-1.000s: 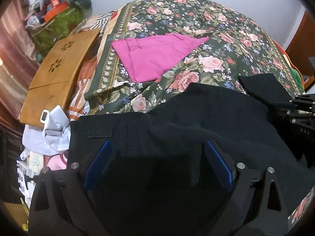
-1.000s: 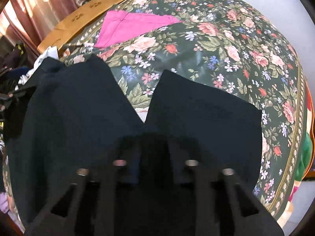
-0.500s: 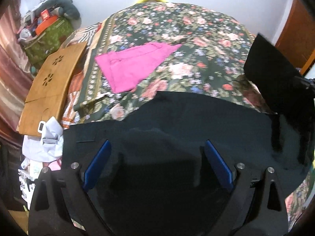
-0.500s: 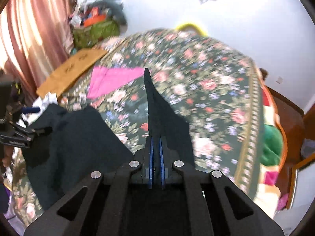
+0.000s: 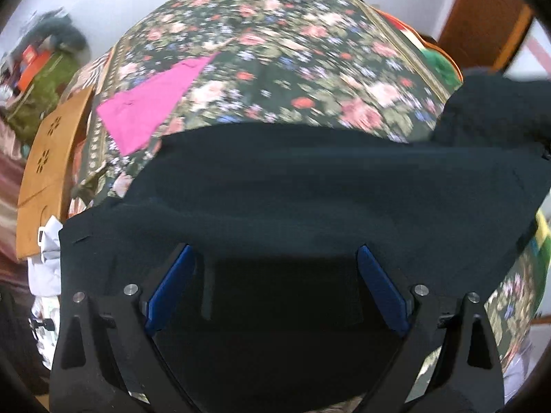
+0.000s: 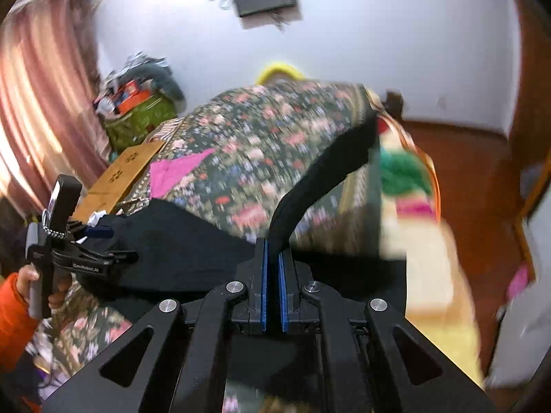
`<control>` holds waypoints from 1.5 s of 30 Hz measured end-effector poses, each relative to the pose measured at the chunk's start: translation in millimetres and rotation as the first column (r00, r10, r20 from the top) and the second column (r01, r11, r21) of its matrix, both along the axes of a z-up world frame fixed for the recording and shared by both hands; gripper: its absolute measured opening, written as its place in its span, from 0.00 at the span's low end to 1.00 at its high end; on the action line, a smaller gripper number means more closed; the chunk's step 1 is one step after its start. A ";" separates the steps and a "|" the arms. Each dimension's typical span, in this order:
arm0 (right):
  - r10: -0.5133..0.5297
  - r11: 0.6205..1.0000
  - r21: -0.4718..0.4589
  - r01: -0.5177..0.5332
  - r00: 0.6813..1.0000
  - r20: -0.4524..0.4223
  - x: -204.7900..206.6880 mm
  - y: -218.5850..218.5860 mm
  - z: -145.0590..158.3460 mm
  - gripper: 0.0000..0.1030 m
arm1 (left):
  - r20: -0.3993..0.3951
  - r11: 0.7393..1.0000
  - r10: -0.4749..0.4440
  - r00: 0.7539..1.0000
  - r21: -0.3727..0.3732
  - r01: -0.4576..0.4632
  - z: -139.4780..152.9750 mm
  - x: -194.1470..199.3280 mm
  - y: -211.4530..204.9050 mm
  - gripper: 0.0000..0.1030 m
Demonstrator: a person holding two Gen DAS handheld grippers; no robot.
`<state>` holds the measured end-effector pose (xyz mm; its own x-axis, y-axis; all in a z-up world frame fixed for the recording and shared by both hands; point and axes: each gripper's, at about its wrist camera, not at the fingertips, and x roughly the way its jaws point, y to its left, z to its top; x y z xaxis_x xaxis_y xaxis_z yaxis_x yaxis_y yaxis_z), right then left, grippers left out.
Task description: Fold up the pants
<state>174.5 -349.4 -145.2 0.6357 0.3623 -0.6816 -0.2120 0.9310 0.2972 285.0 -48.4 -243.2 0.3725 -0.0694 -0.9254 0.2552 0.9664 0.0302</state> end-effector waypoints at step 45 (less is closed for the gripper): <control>0.369 0.910 -0.211 -0.357 0.929 0.015 85.3 210.8 9.6 0.50 | 0.077 0.873 0.486 0.871 -0.099 -0.478 19.7 8.7 284.4 0.95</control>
